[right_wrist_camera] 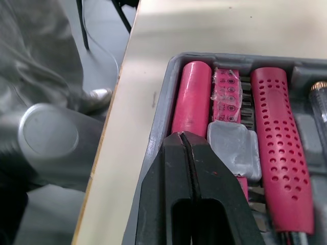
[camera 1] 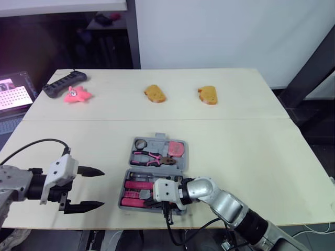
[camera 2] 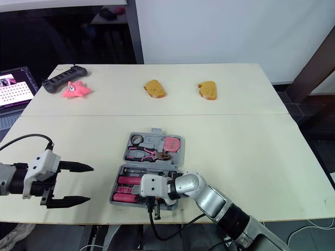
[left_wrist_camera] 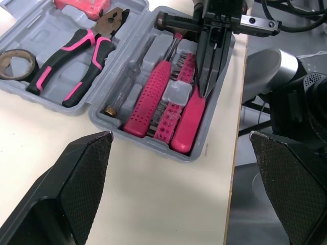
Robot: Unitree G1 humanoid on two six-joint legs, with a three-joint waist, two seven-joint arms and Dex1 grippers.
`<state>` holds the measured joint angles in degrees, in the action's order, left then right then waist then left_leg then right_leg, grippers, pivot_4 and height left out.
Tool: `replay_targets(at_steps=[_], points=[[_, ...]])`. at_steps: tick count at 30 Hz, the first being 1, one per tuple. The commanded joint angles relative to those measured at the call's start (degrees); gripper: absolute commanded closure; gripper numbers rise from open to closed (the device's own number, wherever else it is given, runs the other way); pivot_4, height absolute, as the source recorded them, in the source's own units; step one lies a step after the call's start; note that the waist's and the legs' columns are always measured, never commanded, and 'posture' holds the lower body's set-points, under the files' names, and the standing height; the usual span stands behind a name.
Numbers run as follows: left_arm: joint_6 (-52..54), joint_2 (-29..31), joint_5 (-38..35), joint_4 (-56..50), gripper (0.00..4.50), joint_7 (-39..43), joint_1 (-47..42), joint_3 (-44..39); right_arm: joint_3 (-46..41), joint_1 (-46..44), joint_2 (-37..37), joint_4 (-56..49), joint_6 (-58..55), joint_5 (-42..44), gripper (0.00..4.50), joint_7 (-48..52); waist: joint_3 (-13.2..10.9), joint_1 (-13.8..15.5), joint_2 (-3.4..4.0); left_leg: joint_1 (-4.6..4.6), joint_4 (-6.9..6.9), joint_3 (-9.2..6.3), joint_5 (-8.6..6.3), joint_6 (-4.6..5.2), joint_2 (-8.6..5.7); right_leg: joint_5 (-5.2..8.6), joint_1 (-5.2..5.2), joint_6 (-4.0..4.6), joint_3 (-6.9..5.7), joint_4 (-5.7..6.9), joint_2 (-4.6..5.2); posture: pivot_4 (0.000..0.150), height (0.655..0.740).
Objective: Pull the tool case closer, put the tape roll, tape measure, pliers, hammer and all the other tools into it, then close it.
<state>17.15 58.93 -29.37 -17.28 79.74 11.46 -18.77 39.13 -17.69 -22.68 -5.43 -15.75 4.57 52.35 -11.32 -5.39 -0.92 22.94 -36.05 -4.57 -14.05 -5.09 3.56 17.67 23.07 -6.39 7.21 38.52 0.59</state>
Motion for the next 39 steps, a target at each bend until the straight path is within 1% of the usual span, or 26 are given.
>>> replay_targets(at_steps=[1,3,4,6,8,9,11,13,15,16,18,24,29,35,39], points=[[-0.74,-0.80,-0.20,0.31,0.00,-0.83,-1.00,0.15,-6.41,-0.27,-0.01,-5.01,0.73,3.09,4.48,-0.19,-0.01,0.06,0.01,0.03,-0.02,0.00,0.00,0.00,0.00,0.00,0.02,0.00,0.00,0.00,0.00,0.150,0.7314],[-1.10,-1.91,0.25,1.69,0.00,-2.03,-2.21,0.60,-11.07,-0.18,-0.98,-8.16,-3.17,7.03,4.48,0.30,-0.01,0.15,0.00,0.13,-0.07,-0.01,0.00,0.00,-0.01,-0.01,0.08,-0.01,0.00,0.00,0.00,0.150,0.7314],[-1.89,-2.45,0.97,2.72,0.00,-2.60,-2.80,0.89,-13.72,0.12,-1.20,-8.98,-2.70,8.84,4.48,0.44,0.00,0.28,0.00,0.14,-0.08,-0.01,0.00,0.00,-0.01,-0.01,0.08,-0.01,0.00,0.00,0.01,0.150,0.7314],[-3.81,-3.39,2.22,5.34,0.00,-2.91,-3.76,1.54,-17.44,0.19,-3.86,-10.18,-2.60,9.13,4.48,0.79,0.00,0.80,0.00,0.13,-0.07,-0.04,0.00,0.00,-0.01,-0.01,0.08,-0.02,-0.02,0.00,0.00,0.150,0.7314],[-5.42,-3.35,2.53,7.77,0.00,-0.93,-3.72,2.35,-19.25,0.09,-8.23,-10.82,-4.72,9.74,4.48,3.82,0.00,1.23,0.00,0.14,-0.06,-0.03,0.00,0.00,-0.02,-0.01,0.09,-0.02,-0.01,-0.01,0.01,0.150,0.7314],[-6.25,-3.56,3.01,9.18,0.24,-0.52,-4.12,3.16,-20.90,0.22,-11.00,-9.95,-3.17,9.37,4.50,5.34,-0.01,1.40,0.01,0.16,-0.06,-0.02,0.00,0.00,-0.02,-0.01,0.10,-0.01,-0.01,-0.02,0.01,0.150,0.7314],[-6.64,-4.64,3.21,12.61,0.87,-0.53,-6.25,4.77,-24.41,0.72,-16.30,-7.39,0.20,8.84,4.50,8.11,-0.04,1.74,0.06,0.19,-0.06,-0.01,0.00,0.00,-0.02,-0.01,0.13,-0.01,-0.01,-0.04,0.02,0.150,0.7314],[-8.63,-4.94,4.41,16.19,1.88,0.47,-7.96,6.25,-25.90,1.05,-18.32,-5.59,2.08,8.21,4.50,8.48,-0.02,1.82,0.02,0.20,-0.10,0.00,0.00,0.00,-0.05,0.00,0.11,0.00,-0.01,-0.06,0.03,0.150,0.7314],[-12.25,-6.86,7.07,22.68,2.90,0.27,-12.80,9.09,-25.76,1.74,-21.04,-1.41,6.77,4.50,4.50,8.78,0.00,1.91,0.02,0.17,-0.10,-0.01,0.00,0.00,-0.05,-0.01,0.10,0.00,-0.02,-0.06,0.01,0.150,0.7314],[-14.91,-7.61,8.94,25.57,3.51,0.08,-14.67,10.47,-25.79,1.90,-21.37,0.03,7.87,3.60,4.50,8.56,0.00,1.93,0.01,0.16,-0.11,-0.01,0.00,0.00,-0.05,-0.01,0.09,-0.01,-0.02,-0.04,0.01,0.150,0.7314],[-17.75,-9.00,11.07,29.57,4.46,0.33,-17.26,12.73,-25.42,1.84,-21.28,1.90,9.49,2.28,4.50,8.25,0.00,1.81,0.01,0.18,-0.11,0.00,0.00,0.00,-0.05,-0.02,0.10,-0.02,-0.01,-0.05,0.00,0.150,0.7314],[-23.13,-13.15,15.09,40.10,4.46,0.43,-25.12,17.75,-22.70,1.71,-20.15,5.95,13.55,-3.35,4.50,6.87,0.00,1.47,0.02,0.21,-0.12,-0.01,0.00,0.00,-0.05,-0.04,0.14,-0.04,-0.01,0.04,0.01,0.150,0.7314],[-26.86,-15.54,17.07,46.46,4.46,-0.04,-29.93,19.38,-21.94,2.31,-18.77,6.14,14.13,-5.10,4.50,6.05,0.00,1.48,0.02,0.20,-0.17,-0.03,0.01,0.00,-0.06,-0.04,0.13,-0.04,-0.01,0.12,0.01,0.150,0.7314],[-30.70,-18.46,20.24,51.71,4.46,-1.93,-34.04,21.48,-20.78,1.91,-17.27,7.37,14.74,-7.29,4.50,5.43,0.01,1.53,0.01,0.19,-0.18,-0.06,0.01,0.00,-0.08,-0.04,0.11,-0.04,-0.02,0.14,0.01,0.150,0.7314],[-29.74,-21.23,20.75,52.06,4.46,-3.20,-35.66,22.88,-19.59,0.59,-15.53,8.29,14.91,-8.64,4.50,5.35,0.01,1.44,0.02,0.19,-0.19,-0.08,0.01,0.00,-0.09,-0.04,0.11,-0.05,-0.02,0.19,0.01,0.150,0.7314]])
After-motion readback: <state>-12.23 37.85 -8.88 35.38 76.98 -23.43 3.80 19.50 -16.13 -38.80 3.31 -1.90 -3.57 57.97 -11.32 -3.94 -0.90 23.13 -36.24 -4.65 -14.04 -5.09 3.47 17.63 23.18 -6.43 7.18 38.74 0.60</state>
